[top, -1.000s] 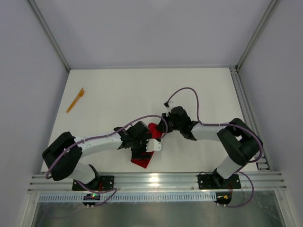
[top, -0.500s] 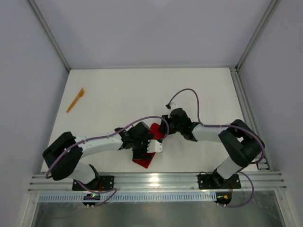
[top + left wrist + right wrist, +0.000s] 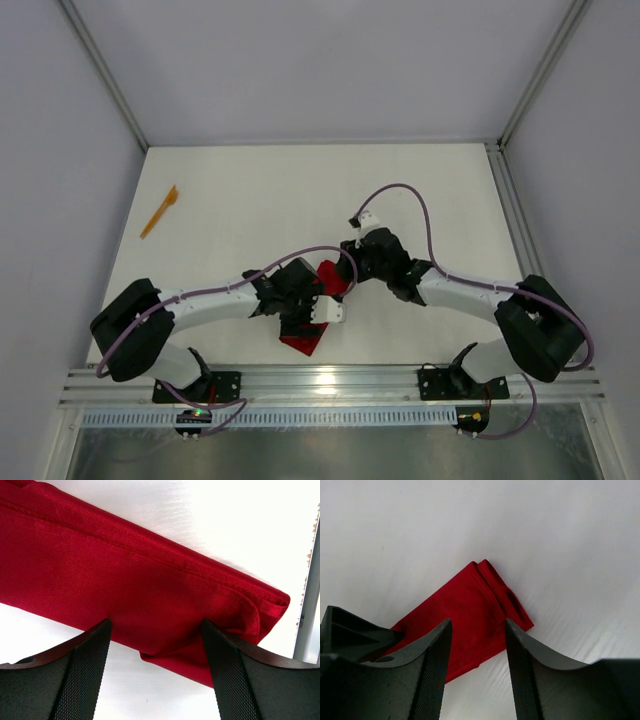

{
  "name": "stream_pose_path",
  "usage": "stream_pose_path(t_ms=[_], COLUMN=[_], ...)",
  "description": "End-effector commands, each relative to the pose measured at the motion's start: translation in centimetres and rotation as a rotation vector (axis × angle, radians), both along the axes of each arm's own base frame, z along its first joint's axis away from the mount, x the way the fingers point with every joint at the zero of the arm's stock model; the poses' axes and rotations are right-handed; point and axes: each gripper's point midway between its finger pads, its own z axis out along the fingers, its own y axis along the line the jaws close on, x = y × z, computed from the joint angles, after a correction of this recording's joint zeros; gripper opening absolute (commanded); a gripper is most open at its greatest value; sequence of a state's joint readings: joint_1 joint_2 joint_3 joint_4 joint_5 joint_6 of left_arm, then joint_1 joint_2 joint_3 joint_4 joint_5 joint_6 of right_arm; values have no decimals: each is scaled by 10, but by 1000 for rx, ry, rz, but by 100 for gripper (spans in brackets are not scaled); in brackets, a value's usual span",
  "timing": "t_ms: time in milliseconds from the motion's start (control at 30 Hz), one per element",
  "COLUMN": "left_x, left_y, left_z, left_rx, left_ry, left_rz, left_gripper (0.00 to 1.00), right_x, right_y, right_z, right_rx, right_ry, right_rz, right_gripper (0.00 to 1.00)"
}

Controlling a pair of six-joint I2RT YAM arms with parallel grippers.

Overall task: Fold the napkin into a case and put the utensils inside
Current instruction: Fold the 2/3-rectangle-folded napkin.

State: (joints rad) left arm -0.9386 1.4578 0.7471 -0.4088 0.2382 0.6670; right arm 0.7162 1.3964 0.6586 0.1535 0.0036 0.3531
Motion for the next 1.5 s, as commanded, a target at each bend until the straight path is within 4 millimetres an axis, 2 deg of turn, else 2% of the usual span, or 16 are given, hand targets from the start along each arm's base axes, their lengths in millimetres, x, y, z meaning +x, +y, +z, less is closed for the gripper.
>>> stream_pose_path(t_ms=[0, 267, 400, 867, 967, 1167, 1333, 1467], left_x=[-5, -5, -5, -6, -6, -6, -6, -5], left_y=[0, 0, 1, 1, 2, 4, 3, 6], left_z=[-6, -6, -6, -6, -6, -8, -6, -8], left_rx=[13, 14, 15, 14, 15, 21, 15, 19], left_ry=[15, 16, 15, 14, 13, 10, 7, -5], left_rz=[-32, -34, -33, -39, -37, -41, -38, -37], left_gripper=[75, 75, 75, 75, 75, 75, 75, 75], right_x=[1, 1, 3, 0, -6, -11, -22, -31], right_y=[28, 35, 28, 8, 11, 25, 37, 38], right_z=[2, -23, -37, -47, -61, -55, -59, -65], right_rx=[58, 23, -11, -129, -128, -78, -26, 16], right_ry=[16, 84, 113, 128, 167, 156, 206, 231], right_rz=[100, 129, 82, 46, 65, 108, 165, 175], right_gripper=[50, 50, 51, 59, 60, 57, 52, 45])
